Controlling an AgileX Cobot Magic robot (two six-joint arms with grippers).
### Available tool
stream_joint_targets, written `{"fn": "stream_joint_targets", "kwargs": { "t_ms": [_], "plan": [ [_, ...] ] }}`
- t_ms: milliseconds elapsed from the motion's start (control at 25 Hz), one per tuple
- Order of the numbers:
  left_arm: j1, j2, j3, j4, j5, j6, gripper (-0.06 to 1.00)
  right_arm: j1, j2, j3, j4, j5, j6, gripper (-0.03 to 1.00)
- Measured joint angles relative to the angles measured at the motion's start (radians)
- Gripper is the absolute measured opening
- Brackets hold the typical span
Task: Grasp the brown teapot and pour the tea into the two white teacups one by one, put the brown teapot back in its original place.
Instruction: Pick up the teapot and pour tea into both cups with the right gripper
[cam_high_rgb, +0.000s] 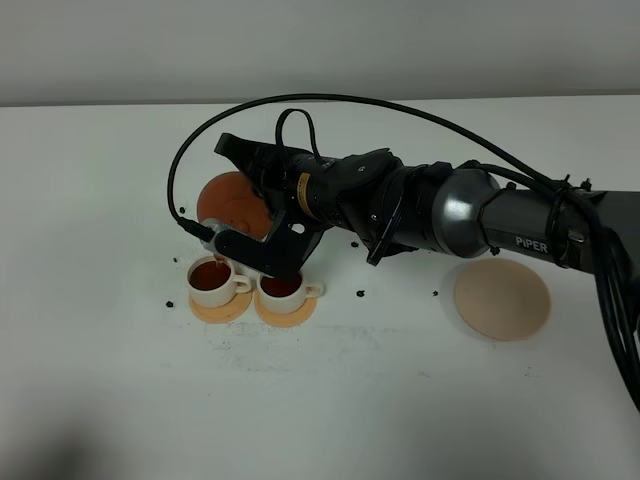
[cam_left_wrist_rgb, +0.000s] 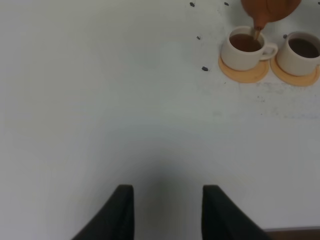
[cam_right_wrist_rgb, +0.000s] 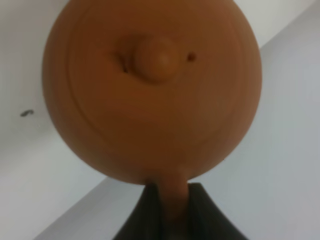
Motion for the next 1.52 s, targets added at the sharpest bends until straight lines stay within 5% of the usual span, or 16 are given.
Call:
{"fn": "stream_joint_targets", "kwargs": {
  "t_ms": [960,1520],
  "plan": [
    [0.000,0.000,0.000,0.000,0.000,0.000,0.31,0.000,0.000,-0.001,0.034,-0.015,-0.038,0.09],
    [0.000,0.000,0.000,0.000,0.000,0.000,0.31,0.001,-0.001,-0.001,0.084,-0.036,0.057,0.09]
  ]
}}
